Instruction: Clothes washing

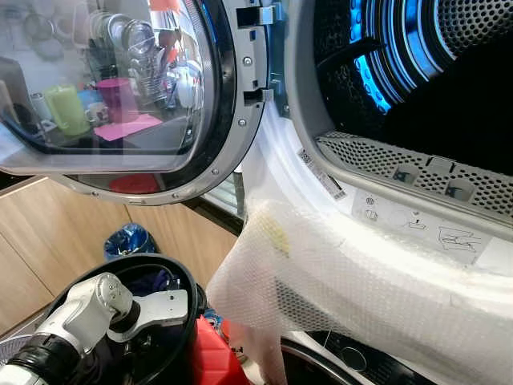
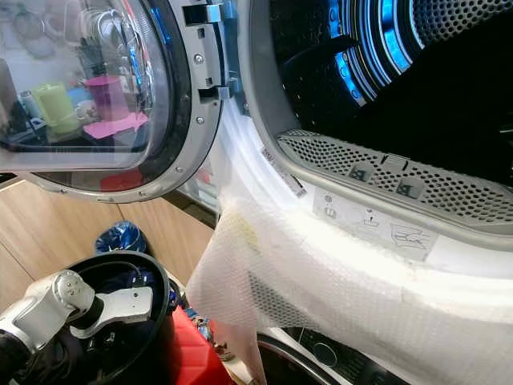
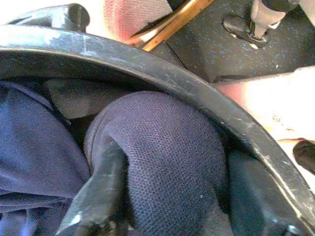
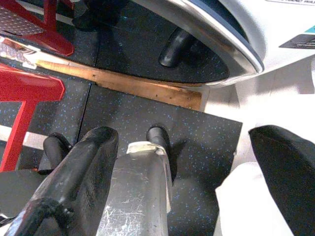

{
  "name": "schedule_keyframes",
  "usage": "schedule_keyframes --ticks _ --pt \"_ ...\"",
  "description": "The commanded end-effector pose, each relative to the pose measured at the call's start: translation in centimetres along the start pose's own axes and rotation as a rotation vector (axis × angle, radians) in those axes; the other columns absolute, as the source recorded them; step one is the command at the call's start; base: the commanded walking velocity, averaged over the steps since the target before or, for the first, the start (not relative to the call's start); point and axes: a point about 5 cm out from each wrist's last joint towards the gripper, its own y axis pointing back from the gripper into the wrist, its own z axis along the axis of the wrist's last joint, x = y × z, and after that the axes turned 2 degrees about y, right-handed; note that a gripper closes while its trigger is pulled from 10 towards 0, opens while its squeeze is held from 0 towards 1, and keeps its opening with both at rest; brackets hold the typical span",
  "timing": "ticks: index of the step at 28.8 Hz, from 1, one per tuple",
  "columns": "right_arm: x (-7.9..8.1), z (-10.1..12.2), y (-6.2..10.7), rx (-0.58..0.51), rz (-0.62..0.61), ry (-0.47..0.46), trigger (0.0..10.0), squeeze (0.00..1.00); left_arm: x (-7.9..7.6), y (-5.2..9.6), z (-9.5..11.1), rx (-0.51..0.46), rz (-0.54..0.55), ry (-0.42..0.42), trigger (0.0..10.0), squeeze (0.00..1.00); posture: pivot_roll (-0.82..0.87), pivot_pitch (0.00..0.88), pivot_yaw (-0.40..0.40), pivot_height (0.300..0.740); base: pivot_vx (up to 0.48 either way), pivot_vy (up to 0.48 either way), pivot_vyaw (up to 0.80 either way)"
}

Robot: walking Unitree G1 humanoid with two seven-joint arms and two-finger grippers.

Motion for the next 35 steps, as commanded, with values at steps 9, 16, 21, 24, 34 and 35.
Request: schedule_keyframes --ticks 9,16,21,24,34,35 --pt "0.5 -0.1 0.0 0.002 0.023 0.035 10.0 0.00 -0.2 1.1 -0.5 0.027 -0.029 -0.004 0.0 0.00 0.10 0.000 0.068 0.740 0.000 0.000 0.00" --pt "0.8 -0.2 0.1 0.003 0.033 0.040 10.0 0.00 -0.4 1.2 -0.1 0.013 -0.050 -0.012 0.0 0.00 0.10 0.000 0.075 0.740 0.000 0.000 0.00" --pt "0.9 -0.3 0.1 0.006 0.036 0.041 10.0 0.00 -0.5 1.6 -0.2 0.020 -0.063 -0.011 0.0 0.00 0.10 0.000 0.078 0.740 0.000 0.000 0.00" --pt "1.0 -0.3 0.1 0.008 0.049 0.047 10.0 0.00 -0.3 2.0 -0.3 0.023 -0.062 -0.010 0.0 0.00 0.11 0.000 0.080 0.740 0.000 0.000 0.00" --pt "1.9 -0.2 0.1 0.007 0.072 0.060 10.0 0.00 0.5 5.5 3.5 -0.254 -0.084 -0.023 0.0 0.00 0.13 0.000 0.085 0.740 0.000 0.000 0.00" --pt "2.1 -0.2 0.1 0.008 0.078 0.062 10.0 0.00 0.9 6.5 4.8 -0.351 -0.095 -0.033 0.0 0.00 0.13 0.000 0.089 0.740 0.000 0.000 0.00"
